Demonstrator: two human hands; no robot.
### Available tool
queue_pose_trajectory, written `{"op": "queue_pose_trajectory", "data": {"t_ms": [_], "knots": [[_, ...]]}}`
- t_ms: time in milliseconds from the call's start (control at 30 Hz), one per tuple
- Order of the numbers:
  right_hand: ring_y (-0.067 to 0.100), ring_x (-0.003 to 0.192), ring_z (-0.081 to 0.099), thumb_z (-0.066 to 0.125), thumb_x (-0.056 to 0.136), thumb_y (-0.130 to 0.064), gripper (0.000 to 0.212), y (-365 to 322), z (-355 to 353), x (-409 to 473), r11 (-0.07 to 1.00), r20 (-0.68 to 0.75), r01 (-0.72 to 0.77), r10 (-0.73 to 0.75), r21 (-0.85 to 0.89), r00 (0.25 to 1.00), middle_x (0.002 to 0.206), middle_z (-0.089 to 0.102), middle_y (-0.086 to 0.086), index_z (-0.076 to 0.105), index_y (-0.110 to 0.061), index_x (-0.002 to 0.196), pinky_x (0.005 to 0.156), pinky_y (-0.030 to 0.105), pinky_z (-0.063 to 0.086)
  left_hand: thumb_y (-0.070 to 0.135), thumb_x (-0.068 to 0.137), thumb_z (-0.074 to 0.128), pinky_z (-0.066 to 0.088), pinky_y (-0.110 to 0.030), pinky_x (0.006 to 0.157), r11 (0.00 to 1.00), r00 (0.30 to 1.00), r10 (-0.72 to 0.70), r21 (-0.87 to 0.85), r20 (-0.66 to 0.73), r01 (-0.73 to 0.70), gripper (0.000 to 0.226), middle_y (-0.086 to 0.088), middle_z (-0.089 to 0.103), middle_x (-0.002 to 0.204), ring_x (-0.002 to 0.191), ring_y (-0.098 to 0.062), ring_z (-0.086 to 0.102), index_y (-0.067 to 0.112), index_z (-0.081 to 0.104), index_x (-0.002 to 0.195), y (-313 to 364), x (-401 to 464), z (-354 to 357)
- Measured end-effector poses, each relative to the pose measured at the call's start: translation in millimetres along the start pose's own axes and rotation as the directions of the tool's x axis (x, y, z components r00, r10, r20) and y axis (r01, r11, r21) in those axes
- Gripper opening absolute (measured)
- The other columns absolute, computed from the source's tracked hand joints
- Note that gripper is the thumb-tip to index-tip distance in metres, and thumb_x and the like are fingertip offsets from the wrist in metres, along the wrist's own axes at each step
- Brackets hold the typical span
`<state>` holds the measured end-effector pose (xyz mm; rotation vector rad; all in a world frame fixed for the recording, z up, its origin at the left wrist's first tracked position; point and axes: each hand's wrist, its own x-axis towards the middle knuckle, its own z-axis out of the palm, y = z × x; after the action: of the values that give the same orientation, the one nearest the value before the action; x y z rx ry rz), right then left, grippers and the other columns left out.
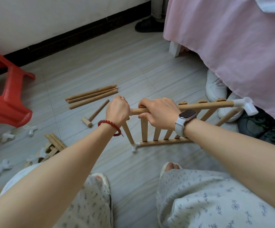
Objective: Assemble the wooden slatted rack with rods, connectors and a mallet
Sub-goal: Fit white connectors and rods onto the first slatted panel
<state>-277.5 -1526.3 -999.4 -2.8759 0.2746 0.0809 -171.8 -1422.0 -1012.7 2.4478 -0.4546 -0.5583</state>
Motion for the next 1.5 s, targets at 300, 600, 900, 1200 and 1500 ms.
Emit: {"op": "queue_pose_trajectory", "data": {"t_ms": [300, 600, 900, 1200, 1500], "knots": [[0.015, 0.11, 0.044, 0.044, 0.094, -0.049, 0.04, 20, -9, -12, 0.998, 0.092, -0.06, 0.06, -0.008, 0.994, 0.119, 0.049, -0.006, 0.047, -0.026, 0.126, 0.082, 0.032, 0.038, 0.017, 0.1, 0.029, 0.034, -0.018, 0.036, 0.921, 0.971, -0.141, -0.334, 0.195, 0.201, 0.029, -0.016, 0.056, 0.081, 0.052, -0.018, 0.054, 0.009, 0.055, 0.089, -4, 3, -6], [0.019, 0.1, 0.045, 0.036, 0.099, -0.039, 0.026, 7, -2, -9, 0.978, 0.045, -0.038, 0.048, -0.203, 0.998, 0.109, 0.048, -0.001, 0.045, -0.016, 0.11, 0.066, 0.031, 0.029, 0.028, 0.103, 0.028, 0.039, -0.031, 0.062, 0.761, 0.949, -0.164, -0.578, 0.27, 0.296, 0.049, -0.013, 0.055, 0.072, 0.06, -0.021, 0.052, 0.008, 0.058, 0.07, -10, 10, 7], [0.018, 0.097, 0.043, 0.037, 0.099, -0.032, 0.021, 2, 0, -6, 0.978, 0.066, -0.046, 0.061, -0.206, 0.996, 0.108, 0.048, -0.001, 0.045, -0.016, 0.108, 0.068, 0.03, 0.028, 0.044, 0.1, 0.031, 0.038, -0.036, 0.079, 0.771, 0.957, -0.134, -0.579, 0.258, 0.264, 0.053, -0.01, 0.061, 0.077, 0.085, -0.025, 0.053, 0.013, 0.059, 0.067, -15, 8, 18], [0.017, 0.116, 0.041, 0.043, 0.097, -0.039, 0.028, 12, -1, 36, 0.961, -0.072, -0.148, 0.135, -0.233, 0.988, 0.122, 0.048, -0.004, 0.052, -0.028, 0.121, 0.101, 0.042, 0.024, 0.032, 0.102, 0.035, 0.051, -0.044, 0.069, 0.883, 0.894, 0.425, 0.151, 0.14, -0.444, 0.029, -0.006, 0.065, 0.081, 0.075, -0.024, 0.061, 0.016, 0.056, 0.089, -13, 31, -22], [0.022, 0.137, 0.027, 0.042, 0.095, -0.012, 0.054, 6, 69, 94, 0.983, 0.108, -0.173, 0.167, 0.058, 0.98, 0.149, 0.03, 0.002, 0.025, -0.021, 0.146, 0.111, 0.042, 0.025, 0.021, 0.1, 0.034, 0.057, -0.039, 0.074, 0.995, 0.973, -0.071, 0.09, 0.222, 0.052, 0.023, -0.008, 0.059, 0.085, 0.08, -0.027, 0.066, 0.007, 0.048, 0.112, -91, 105, -28]]}}
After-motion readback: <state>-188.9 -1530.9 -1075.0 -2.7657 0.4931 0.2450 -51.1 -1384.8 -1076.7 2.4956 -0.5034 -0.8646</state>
